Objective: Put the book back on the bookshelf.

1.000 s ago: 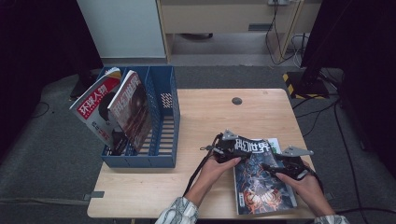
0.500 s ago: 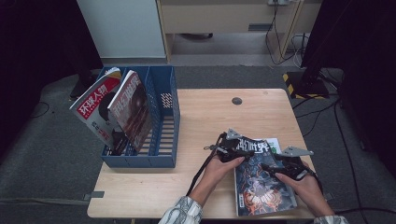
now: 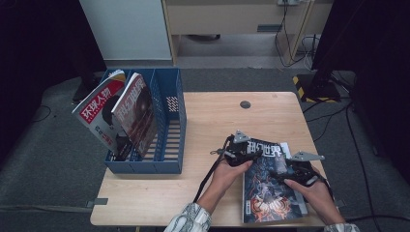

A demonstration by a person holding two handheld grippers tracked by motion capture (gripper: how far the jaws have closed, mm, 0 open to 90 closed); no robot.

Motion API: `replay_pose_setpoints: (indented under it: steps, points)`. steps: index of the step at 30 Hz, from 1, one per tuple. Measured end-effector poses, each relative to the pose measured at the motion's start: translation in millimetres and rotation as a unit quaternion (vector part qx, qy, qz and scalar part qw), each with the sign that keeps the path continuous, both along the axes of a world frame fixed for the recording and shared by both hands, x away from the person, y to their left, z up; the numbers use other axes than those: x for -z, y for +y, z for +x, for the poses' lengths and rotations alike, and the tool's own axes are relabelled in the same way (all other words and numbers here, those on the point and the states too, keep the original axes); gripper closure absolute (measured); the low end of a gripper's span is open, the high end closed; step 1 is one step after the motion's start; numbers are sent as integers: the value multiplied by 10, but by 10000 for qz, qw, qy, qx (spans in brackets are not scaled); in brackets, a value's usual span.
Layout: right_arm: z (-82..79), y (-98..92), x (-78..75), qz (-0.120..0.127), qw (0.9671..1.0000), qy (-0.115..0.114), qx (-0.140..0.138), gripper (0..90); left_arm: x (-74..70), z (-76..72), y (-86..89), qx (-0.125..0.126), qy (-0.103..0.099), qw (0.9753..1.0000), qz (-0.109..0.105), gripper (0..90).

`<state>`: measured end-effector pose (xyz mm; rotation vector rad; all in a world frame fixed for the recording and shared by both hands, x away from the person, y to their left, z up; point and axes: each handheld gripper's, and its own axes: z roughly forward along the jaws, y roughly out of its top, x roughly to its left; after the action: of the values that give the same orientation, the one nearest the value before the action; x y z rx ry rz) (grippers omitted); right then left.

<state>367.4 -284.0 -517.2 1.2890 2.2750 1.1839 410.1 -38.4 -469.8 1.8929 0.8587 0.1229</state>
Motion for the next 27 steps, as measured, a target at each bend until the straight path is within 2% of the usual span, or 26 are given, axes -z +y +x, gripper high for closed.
replay_pose_setpoints:
  steps: [5,8,14,19,27]
  points:
    - [25,-32,26,219,9996,182,29,62,-46,-20,-3,47,-64,9999,-87,639]
    - [37,-41,35,294,9994,202,-52,26,-81,-35,-10,76,-91,9998,-157,669]
    - [63,-68,29,506,9982,269,-175,7,-184,-66,-27,191,-220,9995,-142,718]
    - [61,-59,1,569,9977,214,-286,21,-250,-95,-12,238,-328,9991,-133,738]
    - [30,-4,-64,511,9978,-44,-425,82,-372,-128,78,328,-527,9981,-34,754]
